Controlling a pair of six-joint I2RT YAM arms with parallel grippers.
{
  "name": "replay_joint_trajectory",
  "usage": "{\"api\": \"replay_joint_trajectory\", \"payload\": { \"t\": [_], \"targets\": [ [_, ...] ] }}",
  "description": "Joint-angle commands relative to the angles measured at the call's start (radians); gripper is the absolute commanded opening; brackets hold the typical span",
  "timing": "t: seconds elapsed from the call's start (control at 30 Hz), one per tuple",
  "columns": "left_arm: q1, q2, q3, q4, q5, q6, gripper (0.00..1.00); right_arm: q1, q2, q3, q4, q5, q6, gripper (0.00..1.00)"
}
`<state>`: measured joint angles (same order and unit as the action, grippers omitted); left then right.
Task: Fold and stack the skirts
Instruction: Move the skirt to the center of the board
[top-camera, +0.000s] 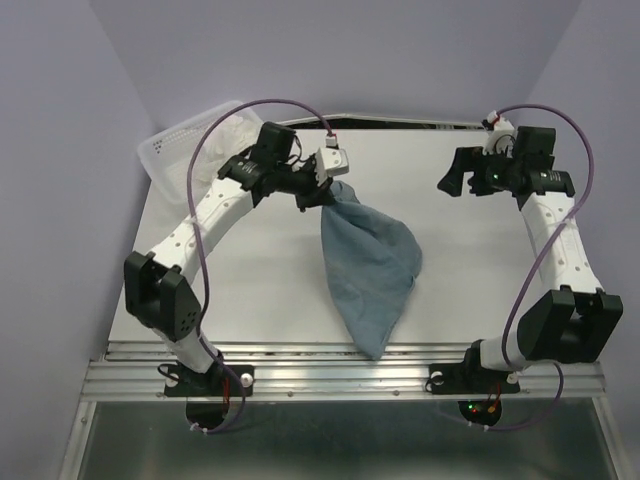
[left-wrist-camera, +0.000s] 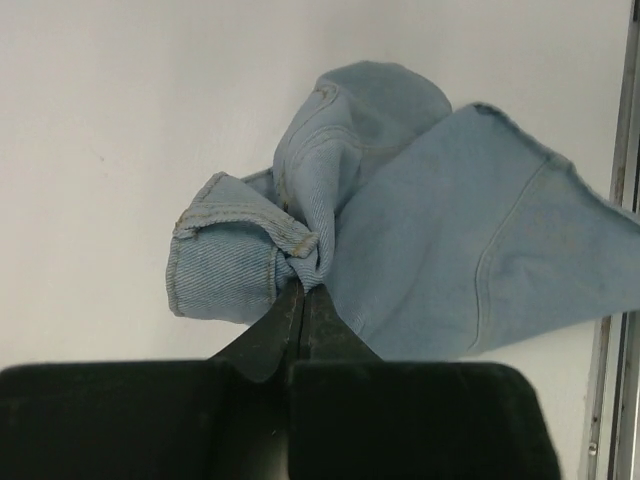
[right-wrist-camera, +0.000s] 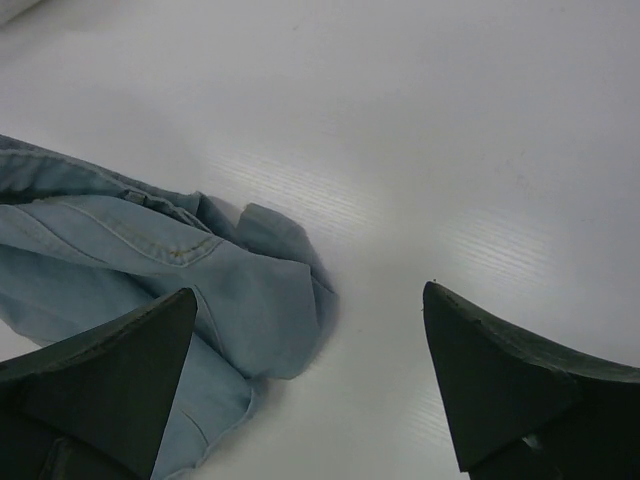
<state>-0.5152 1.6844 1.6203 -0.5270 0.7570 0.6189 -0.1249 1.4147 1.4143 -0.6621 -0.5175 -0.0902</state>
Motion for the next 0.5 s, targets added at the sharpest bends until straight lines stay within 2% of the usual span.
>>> {"api": "replay_joint_trajectory", "payload": {
  "t": [0.0,0.07,0.1,0.17,0.2,0.37,0.4,0.47],
  "targets": [
    [0.078,-0.190,-0.149,-0.211,-0.034,0.278,0.00,-0.009,0.020,-0.064,0.009,-0.140,-0.013,1.00],
    [0.113,-0.255,-0.232,-0.246,-0.080,0.416,0.00,0.001,0.035,-0.092,0.019,-0.162,-0.010,1.00],
    [0.122,-0.276,-0.332,-0.264,-0.155,0.473,0.00,0.013,0.055,-0.116,0.028,-0.176,-0.008,1.00],
    [0.122,-0.357,-0.446,-0.239,-0.212,0.582,0.00,0.030,0.075,-0.136,0.041,-0.190,-0.003,1.00],
    [0.110,-0.414,-0.559,-0.190,-0.260,0.609,0.02,0.048,0.099,-0.150,0.059,-0.193,0.010,0.99],
    [0.026,-0.567,-0.865,0.062,-0.418,0.691,0.16,0.135,0.180,-0.153,0.114,-0.223,0.050,0.96],
    [0.012,-0.598,-0.884,0.085,-0.427,0.691,0.19,0.154,0.194,-0.150,0.124,-0.220,0.055,0.95],
    [-0.008,-0.611,-0.893,0.122,-0.432,0.636,0.30,0.209,0.240,-0.115,0.142,-0.210,0.063,0.95]
  ]
}}
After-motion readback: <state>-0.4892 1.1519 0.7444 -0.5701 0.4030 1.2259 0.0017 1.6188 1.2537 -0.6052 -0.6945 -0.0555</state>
